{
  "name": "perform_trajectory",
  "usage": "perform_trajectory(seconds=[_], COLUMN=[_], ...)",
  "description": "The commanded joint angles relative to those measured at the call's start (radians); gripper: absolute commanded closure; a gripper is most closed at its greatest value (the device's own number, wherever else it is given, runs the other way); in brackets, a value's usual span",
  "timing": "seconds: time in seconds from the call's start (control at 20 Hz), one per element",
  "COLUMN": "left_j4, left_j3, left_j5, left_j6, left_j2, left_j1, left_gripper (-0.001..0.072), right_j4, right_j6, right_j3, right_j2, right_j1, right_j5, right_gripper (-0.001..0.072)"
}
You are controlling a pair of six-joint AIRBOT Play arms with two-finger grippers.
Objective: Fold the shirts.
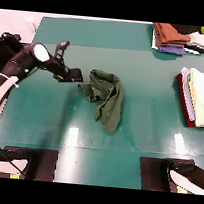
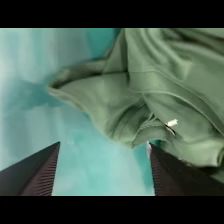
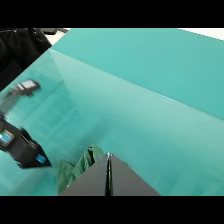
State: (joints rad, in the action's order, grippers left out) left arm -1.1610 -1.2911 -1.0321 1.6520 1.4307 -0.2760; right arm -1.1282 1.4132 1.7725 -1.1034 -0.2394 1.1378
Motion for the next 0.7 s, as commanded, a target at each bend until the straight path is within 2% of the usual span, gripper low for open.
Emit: perform_trajectory(seconds=[0.0, 0.25, 0.3, 0.35, 0.4, 0.45, 0.65], left_j4=[0.134, 0.188, 0.188, 0.188, 0.189, 0.188, 0.167], left_j3=[0.076, 0.075, 0.069, 0.062, 0.047, 0.024, -0.066], left_j5=[0.142, 0.258, 0.257, 0.255, 0.248, 0.229, 0.155], left_j6=[-0.011, 0.0, 0.0, -0.002, -0.004, -0.008, -0.092], left_j2=[0.092, 0.174, 0.174, 0.172, 0.17, 0.167, 0.124], left_j1=[-0.019, -0.058, -0.053, -0.045, -0.035, -0.023, 0.037], left_gripper=[0.0065, 0.0067, 0.0208, 0.0434, 0.0629, 0.0684, 0.0684], right_j4=[0.002, 0.0, 0.001, 0.001, 0.0, 0.0, 0.001], right_j6=[0.001, 0.001, 0.001, 0.002, 0.006, 0.019, 0.047], right_j3=[0.001, 0.001, -0.002, -0.016, -0.04, -0.084, -0.377], right_j2=[-0.001, 0.0, 0.0, 0.002, 0.008, 0.019, 0.092], right_j1=[0.0, 0.0, 0.0, 0.0, 0.0, 0.0, 0.0], right_j5=[0.007, 0.06, 0.072, 0.074, 0.078, 0.078, 0.079], right_gripper=[0.0692, 0.0692, 0.0692, 0.0692, 0.0692, 0.0692, 0.0692])
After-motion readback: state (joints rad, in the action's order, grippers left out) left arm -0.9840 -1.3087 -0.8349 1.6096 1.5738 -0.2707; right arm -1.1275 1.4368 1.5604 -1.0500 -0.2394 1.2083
